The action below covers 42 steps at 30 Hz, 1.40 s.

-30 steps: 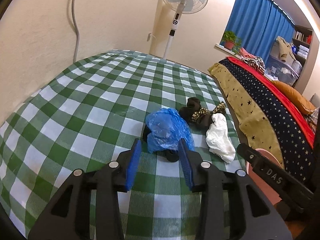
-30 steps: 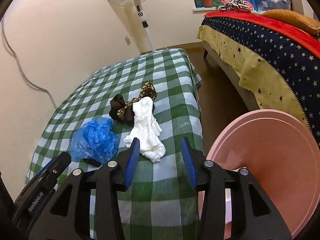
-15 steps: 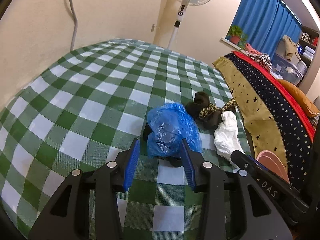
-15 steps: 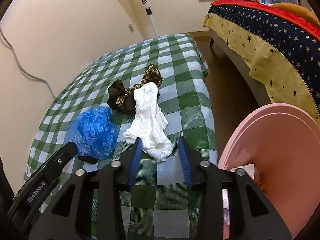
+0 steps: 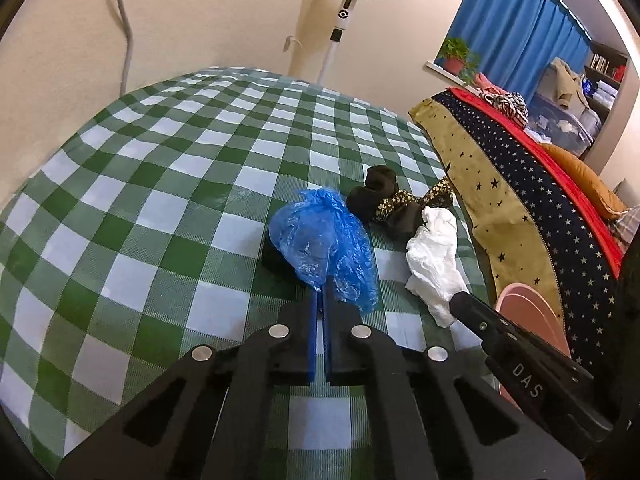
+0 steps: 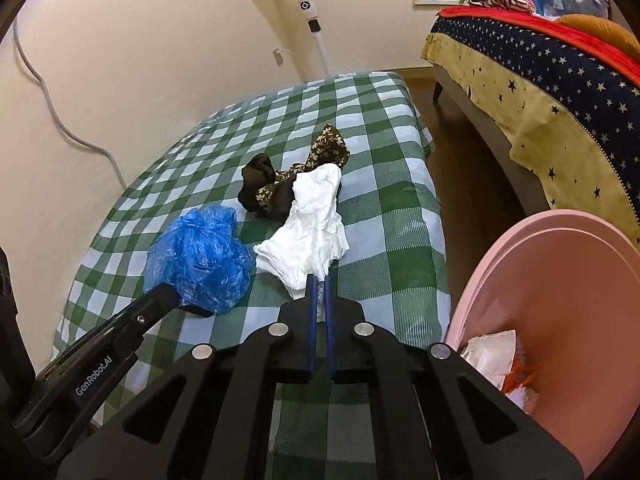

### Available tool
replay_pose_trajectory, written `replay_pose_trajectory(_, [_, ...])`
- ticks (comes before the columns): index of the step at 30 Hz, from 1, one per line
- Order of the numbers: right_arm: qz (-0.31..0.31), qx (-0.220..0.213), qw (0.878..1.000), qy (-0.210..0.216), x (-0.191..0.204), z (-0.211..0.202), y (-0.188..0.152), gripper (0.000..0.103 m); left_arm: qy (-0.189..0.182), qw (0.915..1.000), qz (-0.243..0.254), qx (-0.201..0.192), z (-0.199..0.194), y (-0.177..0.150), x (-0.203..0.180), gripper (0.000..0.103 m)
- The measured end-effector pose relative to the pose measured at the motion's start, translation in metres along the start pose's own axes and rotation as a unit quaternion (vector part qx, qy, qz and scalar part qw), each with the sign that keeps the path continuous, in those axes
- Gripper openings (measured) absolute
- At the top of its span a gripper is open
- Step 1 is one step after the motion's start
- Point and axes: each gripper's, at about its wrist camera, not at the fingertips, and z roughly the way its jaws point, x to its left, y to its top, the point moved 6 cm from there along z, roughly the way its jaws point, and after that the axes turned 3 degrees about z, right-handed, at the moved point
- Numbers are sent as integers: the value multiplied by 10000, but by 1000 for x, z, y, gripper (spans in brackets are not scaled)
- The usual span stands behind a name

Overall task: Collect trash
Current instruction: 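Grasp the blue plastic bag with the left tool while the right tool grasps the white cloth, then lift the blue bag and white cloth with both tools toward the pink bin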

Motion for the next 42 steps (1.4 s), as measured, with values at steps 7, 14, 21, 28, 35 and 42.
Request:
replay_pose_trajectory(7, [-150, 4, 9999, -5, 10, -16, -14, 4, 157, 9998, -104, 57, -16, -5, 13, 2])
replay_pose_trajectory(14, [-213, -169, 9996, -43, 16, -45, -21, 4, 106, 9998, -73, -144, -46, -11, 16, 2])
replay_pose_trajectory(21, [-315, -417, 9986, -97, 21, -79, -24, 4, 38, 9993, 129, -360, -78, -14, 9, 2])
replay_pose_trajectory(28, [-412, -578, 9974, -130, 22, -105, -25, 4, -35, 9984, 253, -512, -100, -17, 2, 2])
replay_pose_trajectory(35, [-439, -726, 9963, -122, 23, -125, -20, 4, -113, 9971, 369, -662, -118, -17, -4, 2])
replay_pose_trajectory(42, [-349, -874, 9954, -180, 15, -145, -16, 4, -140, 9961, 435, -750, -129, -19, -7, 2])
